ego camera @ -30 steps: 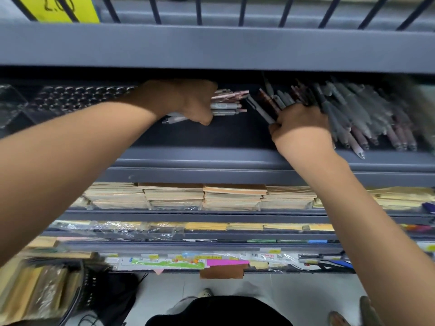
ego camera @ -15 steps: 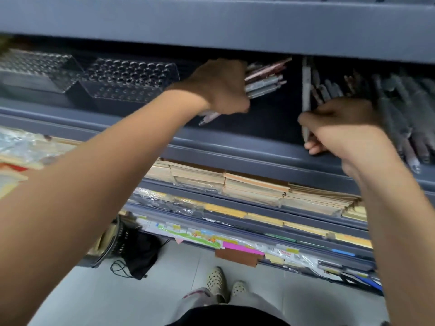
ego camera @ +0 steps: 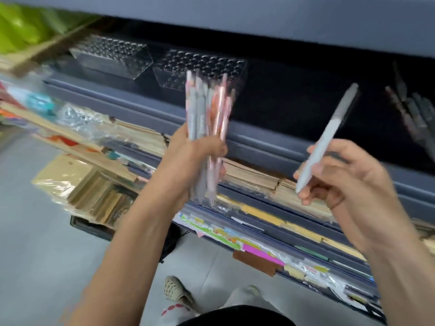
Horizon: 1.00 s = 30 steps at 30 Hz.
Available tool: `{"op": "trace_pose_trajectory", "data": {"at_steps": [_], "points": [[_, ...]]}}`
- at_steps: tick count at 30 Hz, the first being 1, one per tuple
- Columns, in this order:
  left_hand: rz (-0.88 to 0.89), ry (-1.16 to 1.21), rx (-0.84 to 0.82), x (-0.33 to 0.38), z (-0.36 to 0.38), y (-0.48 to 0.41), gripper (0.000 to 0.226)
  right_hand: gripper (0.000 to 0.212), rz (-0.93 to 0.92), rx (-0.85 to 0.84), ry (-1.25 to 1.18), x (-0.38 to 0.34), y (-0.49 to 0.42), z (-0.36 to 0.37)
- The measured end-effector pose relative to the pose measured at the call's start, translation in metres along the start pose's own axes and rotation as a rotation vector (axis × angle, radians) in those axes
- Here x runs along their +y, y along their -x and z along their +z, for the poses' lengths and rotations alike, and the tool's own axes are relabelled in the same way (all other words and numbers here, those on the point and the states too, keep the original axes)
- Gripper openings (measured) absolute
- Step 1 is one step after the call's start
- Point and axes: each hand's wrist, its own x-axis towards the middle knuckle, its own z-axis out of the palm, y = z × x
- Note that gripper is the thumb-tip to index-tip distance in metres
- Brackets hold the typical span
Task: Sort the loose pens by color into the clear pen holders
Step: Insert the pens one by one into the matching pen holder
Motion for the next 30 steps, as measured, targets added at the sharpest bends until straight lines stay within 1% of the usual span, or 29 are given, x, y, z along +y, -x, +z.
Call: {"op": "trace_pose_trajectory", "data": {"at_steps": [2, 4, 6, 8, 9, 10, 12, 15, 20, 23, 25, 30], "points": [[-0.038, 0.169, 0.056, -0.015, -0.035, 0.012, 0.041, 0.020, 0.002, -0.019, 0.018, 0.007, -0.004, 0.028], [-0.086, 0.281, 0.129, -0.028, -0.072, 0.019, 0.037, 0.020, 0.008, -0.010, 0.033, 0.015, -0.010, 0.060], [-0.093, 0.382, 0.194, -0.035, -0.109, 0.022, 0.035, 0.016, 0.011, 0.002, 0.067, 0.024, -0.019, 0.094], [-0.093, 0.422, 0.237, -0.037, -0.148, 0.023, 0.042, 0.008, 0.003, -0.013, 0.093, 0.033, -0.028, 0.132], [-0.098, 0.414, 0.247, -0.037, -0.168, 0.022, 0.047, 0.008, -0.007, -0.027, 0.102, 0.038, -0.032, 0.151], [-0.103, 0.398, 0.250, -0.037, -0.188, 0.022, 0.051, 0.012, -0.018, -0.034, 0.110, 0.043, -0.037, 0.170], [-0.109, 0.384, 0.240, -0.036, -0.224, 0.018, 0.049, 0.020, -0.033, -0.022, 0.141, 0.054, -0.046, 0.208], [-0.103, 0.396, 0.185, -0.031, -0.274, 0.007, 0.042, 0.024, -0.058, 0.031, 0.159, 0.072, -0.061, 0.257], [-0.118, 0.375, 0.114, -0.023, -0.337, -0.019, 0.047, 0.020, -0.038, 0.080, 0.200, 0.092, -0.085, 0.314], [-0.124, 0.346, 0.058, -0.014, -0.355, -0.038, 0.036, 0.010, -0.010, 0.117, 0.216, 0.093, -0.100, 0.333], [-0.127, 0.325, 0.030, -0.008, -0.363, -0.050, 0.031, 0.008, -0.015, 0.141, 0.225, 0.091, -0.110, 0.344], [-0.084, 0.225, -0.018, 0.012, -0.375, -0.084, 0.043, 0.009, -0.086, 0.196, 0.227, 0.082, -0.140, 0.364]]}}
